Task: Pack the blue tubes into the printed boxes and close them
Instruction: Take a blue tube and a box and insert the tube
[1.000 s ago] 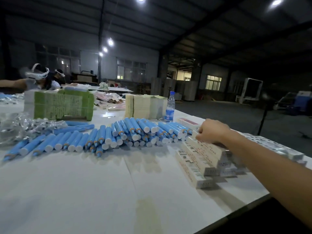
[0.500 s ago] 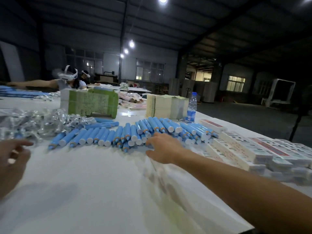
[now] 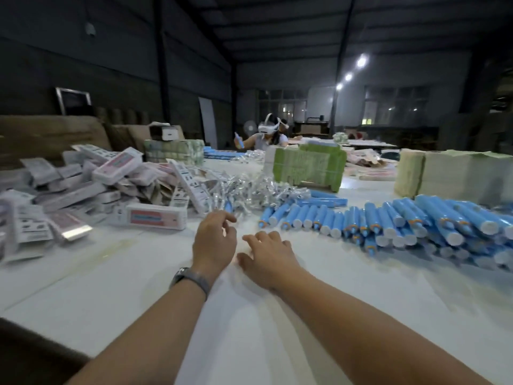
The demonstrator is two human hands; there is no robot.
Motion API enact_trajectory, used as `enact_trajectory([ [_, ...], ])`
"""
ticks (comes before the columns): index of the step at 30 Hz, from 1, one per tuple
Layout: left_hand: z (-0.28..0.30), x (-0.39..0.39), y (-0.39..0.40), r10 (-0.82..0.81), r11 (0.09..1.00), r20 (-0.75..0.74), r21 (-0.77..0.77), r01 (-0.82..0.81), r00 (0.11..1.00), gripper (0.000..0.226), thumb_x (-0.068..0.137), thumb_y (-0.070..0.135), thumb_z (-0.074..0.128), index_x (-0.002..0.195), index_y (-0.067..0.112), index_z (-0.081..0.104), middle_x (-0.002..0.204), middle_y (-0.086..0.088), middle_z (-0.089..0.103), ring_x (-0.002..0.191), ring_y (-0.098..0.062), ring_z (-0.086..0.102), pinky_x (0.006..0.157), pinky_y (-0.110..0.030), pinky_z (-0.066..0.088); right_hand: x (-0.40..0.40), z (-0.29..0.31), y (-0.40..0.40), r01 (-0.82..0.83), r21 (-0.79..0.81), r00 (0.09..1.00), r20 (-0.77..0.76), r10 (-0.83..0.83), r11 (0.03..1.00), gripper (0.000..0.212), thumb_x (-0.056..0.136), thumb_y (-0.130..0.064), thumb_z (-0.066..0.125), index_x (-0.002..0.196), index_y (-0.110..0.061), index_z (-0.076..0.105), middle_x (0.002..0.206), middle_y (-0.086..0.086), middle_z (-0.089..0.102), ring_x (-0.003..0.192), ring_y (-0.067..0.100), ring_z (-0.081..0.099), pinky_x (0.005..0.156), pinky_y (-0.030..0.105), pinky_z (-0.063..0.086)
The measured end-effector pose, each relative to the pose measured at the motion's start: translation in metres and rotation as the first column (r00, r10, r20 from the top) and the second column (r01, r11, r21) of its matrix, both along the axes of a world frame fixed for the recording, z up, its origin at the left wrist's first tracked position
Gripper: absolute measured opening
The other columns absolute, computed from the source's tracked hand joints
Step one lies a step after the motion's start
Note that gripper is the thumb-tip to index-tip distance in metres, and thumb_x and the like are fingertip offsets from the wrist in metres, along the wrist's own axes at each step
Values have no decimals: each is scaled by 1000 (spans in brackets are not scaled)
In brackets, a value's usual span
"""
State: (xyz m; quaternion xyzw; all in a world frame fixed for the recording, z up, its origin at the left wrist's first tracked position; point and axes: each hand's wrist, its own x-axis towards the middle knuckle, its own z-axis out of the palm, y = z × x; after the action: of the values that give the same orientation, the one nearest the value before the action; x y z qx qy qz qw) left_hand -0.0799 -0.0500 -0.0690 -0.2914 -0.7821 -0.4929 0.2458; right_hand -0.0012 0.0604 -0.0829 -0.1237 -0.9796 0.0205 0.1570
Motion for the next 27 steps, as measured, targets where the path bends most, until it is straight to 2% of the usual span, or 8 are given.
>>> enact_trajectory([
  [5, 5, -25, -17, 239, 919, 11, -327, -222, 971, 47, 82, 1, 52, 123, 23, 57, 127, -4, 55, 121, -31, 44, 94, -42, 44, -2, -4, -5, -7, 6, 1000, -20, 7, 1000, 52, 99, -50, 28, 145, -29, 38, 144, 1, 45, 131, 29, 34, 101, 48, 30],
  [8, 21, -61, -40, 346, 688, -148, -631, -358, 926, 62, 86, 9, 56, 142, 28, 39, 148, -2, 41, 138, -33, 29, 105, -50, 40, -3, -2, -5, -23, 8, 999, -33, 24, 1000, 51, 100, -49, 29, 145, -28, 38, 144, 1, 45, 131, 29, 34, 102, 48, 30],
  [11, 29, -97, -64, 414, 445, -174, -818, -365, 894, 64, 96, 26, 52, 150, 35, 21, 157, -6, 29, 145, -39, 19, 107, -64, 29, -3, -2, -6, -31, -1, 999, -20, 31, 1000, 50, 100, -49, 29, 145, -27, 38, 144, 3, 44, 131, 30, 34, 103, 49, 30],
  [15, 27, -111, -73, 439, 294, -300, -843, -451, 847, 41, 96, 32, 47, 137, 32, 43, 140, -6, 46, 129, -34, 42, 99, -54, 39, -5, -2, -4, -34, -10, 999, -11, 34, 999, 51, 100, -50, 29, 144, -26, 38, 144, 4, 44, 131, 31, 35, 103, 50, 30],
  [21, 43, -96, -67, 246, 263, -452, -820, -508, 857, 39, 91, 41, 58, 127, 29, 47, 130, 3, 52, 123, -26, 46, 90, -41, 43, -3, -1, -5, -37, -19, 999, -10, 37, 999, 50, 100, -48, 30, 144, -25, 38, 143, 4, 44, 129, 30, 35, 102, 48, 30],
  [23, 49, -83, -63, 176, 342, -474, -792, -506, 863, 31, 92, 39, 59, 119, 28, 47, 122, 6, 59, 115, -24, 53, 85, -39, 44, -2, -2, -5, -31, -50, 999, -21, 30, 998, 52, 100, -47, 31, 146, -24, 35, 144, 5, 43, 130, 31, 34, 102, 48, 30],
  [25, 54, -60, -50, 138, 664, -481, -603, -441, 866, 25, 93, 34, 62, 109, 23, 47, 102, 4, 61, 99, -24, 57, 73, -37, 46, -1, -1, -5, -15, -116, 999, -31, 11, 993, 62, 99, -49, 32, 152, -22, 21, 146, 7, 42, 131, 32, 34, 103, 49, 30],
  [27, 55, -29, -32, 29, 934, -504, -293, -203, 863, 31, 86, 25, 75, 105, 15, 52, 88, 1, 58, 83, -22, 54, 64, -29, 38, -1, 1, -5, -1, -192, 998, -59, -11, 981, 73, 97, -54, 33, 156, -20, 5, 143, 9, 47, 129, 33, 37, 102, 48, 31],
])
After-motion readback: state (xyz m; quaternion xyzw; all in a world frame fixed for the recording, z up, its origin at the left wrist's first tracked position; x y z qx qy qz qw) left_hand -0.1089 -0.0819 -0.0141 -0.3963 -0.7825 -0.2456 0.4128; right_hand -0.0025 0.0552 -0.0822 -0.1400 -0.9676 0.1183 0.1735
